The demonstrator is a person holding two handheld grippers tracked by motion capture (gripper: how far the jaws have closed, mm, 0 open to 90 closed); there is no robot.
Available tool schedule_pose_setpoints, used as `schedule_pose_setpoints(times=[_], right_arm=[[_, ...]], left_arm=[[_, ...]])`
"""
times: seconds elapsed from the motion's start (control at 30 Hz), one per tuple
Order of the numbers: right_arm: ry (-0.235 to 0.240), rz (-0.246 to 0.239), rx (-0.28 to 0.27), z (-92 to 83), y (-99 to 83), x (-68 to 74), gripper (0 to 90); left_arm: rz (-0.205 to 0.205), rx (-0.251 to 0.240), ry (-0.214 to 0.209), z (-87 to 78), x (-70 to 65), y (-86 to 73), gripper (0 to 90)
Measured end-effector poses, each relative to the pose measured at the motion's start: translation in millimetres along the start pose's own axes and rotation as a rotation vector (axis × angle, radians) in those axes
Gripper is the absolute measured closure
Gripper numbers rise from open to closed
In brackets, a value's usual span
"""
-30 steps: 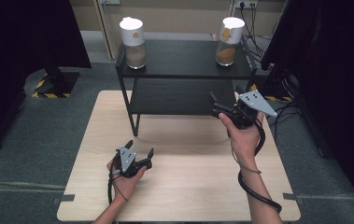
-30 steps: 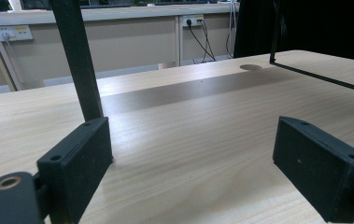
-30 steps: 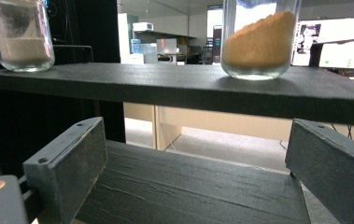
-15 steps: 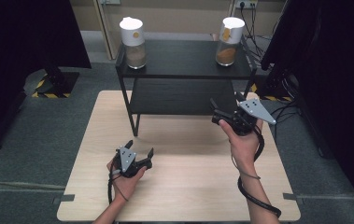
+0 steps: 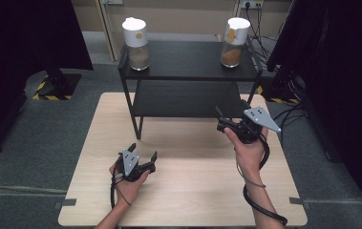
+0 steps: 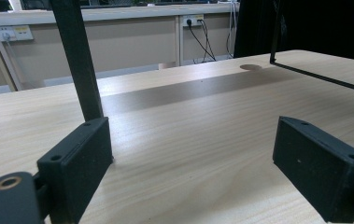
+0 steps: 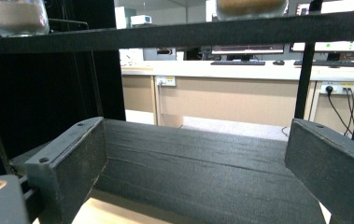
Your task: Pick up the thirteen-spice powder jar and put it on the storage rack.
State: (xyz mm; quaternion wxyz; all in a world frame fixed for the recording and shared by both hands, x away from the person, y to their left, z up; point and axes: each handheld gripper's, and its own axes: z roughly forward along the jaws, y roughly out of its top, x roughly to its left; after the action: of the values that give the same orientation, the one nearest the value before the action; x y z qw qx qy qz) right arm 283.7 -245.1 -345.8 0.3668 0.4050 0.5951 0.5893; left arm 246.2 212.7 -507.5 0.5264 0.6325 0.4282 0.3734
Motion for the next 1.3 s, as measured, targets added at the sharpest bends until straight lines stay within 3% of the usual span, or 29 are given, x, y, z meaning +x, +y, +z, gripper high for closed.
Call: schedule_pose_setpoints(times=[0.77, 1.3], right_arm=[[-0.003, 0.012, 0.033, -10.5, -23.7, -2.5, 6.3], [-0.009, 0.022, 0.088, -19.9, -46.4, -7.6, 6.3]], left_arm=[[0.001, -0.002, 0.002, -0.2, -0.5, -0.3, 11.8], [0.0, -0.002, 0.003, -0.1, -0.6, -0.3, 11.9]])
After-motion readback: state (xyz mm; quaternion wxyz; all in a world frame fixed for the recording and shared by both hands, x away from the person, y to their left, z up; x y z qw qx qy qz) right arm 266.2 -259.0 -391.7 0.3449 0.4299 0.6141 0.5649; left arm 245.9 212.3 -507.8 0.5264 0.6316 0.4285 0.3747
